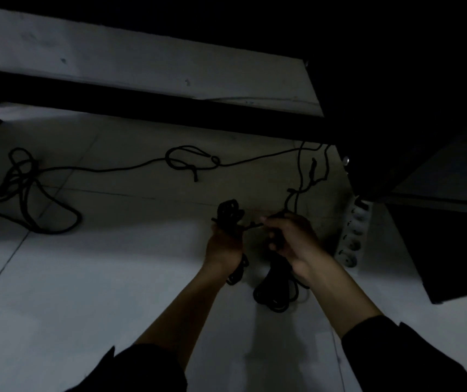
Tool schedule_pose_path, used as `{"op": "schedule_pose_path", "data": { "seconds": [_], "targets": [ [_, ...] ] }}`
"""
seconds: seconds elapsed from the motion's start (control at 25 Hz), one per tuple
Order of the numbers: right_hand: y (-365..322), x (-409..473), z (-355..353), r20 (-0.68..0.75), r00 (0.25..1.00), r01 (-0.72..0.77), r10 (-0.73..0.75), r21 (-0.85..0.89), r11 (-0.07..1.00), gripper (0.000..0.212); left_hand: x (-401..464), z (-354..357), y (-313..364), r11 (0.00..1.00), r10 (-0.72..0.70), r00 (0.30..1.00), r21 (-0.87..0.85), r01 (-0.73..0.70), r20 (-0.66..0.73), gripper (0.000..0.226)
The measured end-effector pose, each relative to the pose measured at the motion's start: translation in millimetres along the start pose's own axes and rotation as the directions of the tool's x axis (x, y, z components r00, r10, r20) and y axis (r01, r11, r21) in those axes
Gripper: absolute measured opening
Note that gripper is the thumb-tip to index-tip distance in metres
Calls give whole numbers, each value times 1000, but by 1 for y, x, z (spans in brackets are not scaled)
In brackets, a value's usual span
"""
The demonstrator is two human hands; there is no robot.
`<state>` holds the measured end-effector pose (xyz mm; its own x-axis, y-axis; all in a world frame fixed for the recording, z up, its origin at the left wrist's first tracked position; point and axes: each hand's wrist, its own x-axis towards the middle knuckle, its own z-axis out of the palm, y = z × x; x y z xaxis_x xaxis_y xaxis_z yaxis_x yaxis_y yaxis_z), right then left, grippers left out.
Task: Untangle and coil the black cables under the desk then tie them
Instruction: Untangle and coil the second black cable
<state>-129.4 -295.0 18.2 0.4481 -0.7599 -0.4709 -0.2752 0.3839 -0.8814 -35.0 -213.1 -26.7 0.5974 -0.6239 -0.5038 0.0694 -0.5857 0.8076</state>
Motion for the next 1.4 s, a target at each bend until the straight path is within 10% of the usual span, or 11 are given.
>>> {"op": "schedule_pose_path", "data": {
  "seconds": [0.4,0.6,0.72,1.04,1.4],
  "targets": [
    [11,-11,-21,-31,999,27,-35,-243,970,14,-15,26,-29,797,92,972,601,59,-218,51],
    [38,-20,-51,-86,917,177,-389,-787,591,13,-13,31,-35,744,183,948,667,40,-261,51],
    [58,-18,-52,-4,949,189,-314,-792,580,28,-12,32,-41,665,235,955,747,-22,-181,65],
    [72,2,-41,-22,966,170,-256,-695,699,30,0,29,-39,747,255,961,653,-124,-110,41],
    [76,8,-35,71,912,295,-403,-797,528,33,-1,38,-26,823,178,954,568,-10,-242,50]
  ]
}}
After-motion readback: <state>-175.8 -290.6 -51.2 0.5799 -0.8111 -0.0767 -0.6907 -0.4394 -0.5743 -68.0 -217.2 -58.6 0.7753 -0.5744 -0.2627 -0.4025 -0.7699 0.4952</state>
